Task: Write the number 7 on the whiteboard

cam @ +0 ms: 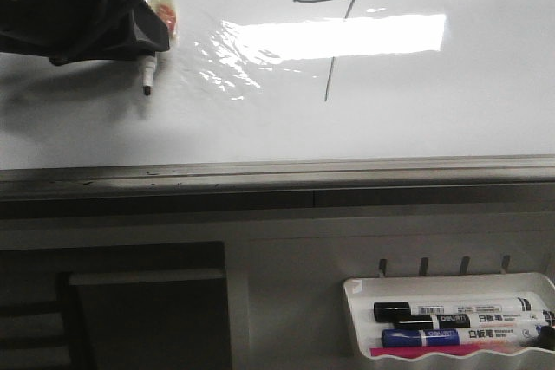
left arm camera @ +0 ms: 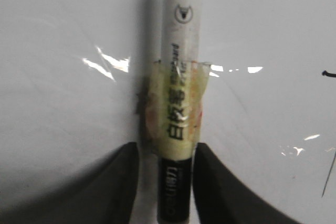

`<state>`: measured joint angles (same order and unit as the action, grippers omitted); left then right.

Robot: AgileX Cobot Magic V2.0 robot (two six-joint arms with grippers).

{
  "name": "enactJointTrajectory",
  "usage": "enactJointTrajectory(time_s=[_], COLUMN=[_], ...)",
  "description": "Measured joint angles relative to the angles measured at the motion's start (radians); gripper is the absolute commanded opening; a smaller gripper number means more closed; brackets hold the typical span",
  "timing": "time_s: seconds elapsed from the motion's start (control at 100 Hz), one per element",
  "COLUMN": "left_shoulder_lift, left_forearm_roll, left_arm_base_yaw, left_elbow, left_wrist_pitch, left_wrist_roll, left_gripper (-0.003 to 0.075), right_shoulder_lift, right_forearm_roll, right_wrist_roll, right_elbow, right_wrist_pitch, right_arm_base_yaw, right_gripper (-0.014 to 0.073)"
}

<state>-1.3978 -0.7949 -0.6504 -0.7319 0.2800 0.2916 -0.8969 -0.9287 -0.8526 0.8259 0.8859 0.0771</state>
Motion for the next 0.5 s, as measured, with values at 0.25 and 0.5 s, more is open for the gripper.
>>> enactJointTrajectory(time_s=[0.25, 0.5], left_shoulder_lift=[0.056, 0.231], left_forearm_roll=[-0.004, -0.004], left_arm_base_yaw=[0.000, 0.000], left_elbow=[-0.001, -0.001], left_wrist_pitch=[-0.011, -0.156], left_wrist_roll=[0.039, 0.218], left_gripper=[0.0558, 0.0472], right_shoulder_lift=[0.002, 0.054], right_forearm_roll=[0.000, 0.004], right_wrist_roll=[0.000, 0.000], right_elbow=[0.000, 0.000], right_wrist_pitch=[0.000, -0.030], right_arm_base_yaw=[0.000, -0.002], right_gripper=[0.0439, 0.0416])
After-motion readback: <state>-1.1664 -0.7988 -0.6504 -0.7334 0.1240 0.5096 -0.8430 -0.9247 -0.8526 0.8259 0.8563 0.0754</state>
